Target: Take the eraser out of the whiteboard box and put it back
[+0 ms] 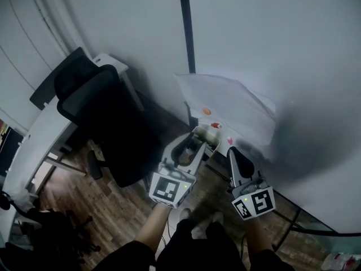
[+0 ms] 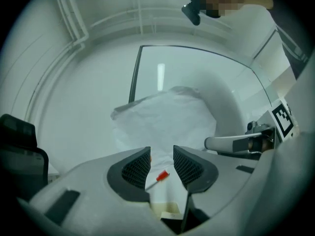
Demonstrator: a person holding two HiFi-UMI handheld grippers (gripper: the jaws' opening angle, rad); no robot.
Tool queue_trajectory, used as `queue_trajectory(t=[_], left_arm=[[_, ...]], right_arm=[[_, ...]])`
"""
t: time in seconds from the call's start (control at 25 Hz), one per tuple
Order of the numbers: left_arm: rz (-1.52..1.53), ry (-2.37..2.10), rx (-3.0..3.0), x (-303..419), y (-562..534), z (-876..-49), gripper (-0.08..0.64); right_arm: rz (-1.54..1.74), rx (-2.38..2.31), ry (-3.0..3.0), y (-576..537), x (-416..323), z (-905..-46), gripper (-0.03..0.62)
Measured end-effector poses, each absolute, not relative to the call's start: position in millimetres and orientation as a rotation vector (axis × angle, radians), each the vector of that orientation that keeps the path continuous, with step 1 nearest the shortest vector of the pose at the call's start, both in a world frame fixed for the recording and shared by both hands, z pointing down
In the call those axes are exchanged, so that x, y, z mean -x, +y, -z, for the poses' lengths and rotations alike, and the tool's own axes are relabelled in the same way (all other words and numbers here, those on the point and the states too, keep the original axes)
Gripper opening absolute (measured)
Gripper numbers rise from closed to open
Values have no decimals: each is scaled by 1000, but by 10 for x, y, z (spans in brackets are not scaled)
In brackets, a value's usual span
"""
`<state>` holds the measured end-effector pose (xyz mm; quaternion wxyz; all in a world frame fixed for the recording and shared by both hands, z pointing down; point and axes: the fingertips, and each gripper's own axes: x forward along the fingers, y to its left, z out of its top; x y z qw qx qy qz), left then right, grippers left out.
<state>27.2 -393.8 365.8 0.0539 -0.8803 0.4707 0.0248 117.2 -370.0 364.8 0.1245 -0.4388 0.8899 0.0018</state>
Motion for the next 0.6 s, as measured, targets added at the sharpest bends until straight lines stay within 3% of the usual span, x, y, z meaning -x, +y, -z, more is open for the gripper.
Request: queue_trajectory(t=[0.2, 0.6], left_arm=[[-138, 1391, 2620, -251, -3770, -3245, 43], [-170, 1336, 2524, -251, -3526, -2905, 11]], right_arm=[[-122, 1231, 2572, -3645, -1143, -3239, 4], [-241, 1158, 2536, -3539, -1104, -2857, 4]])
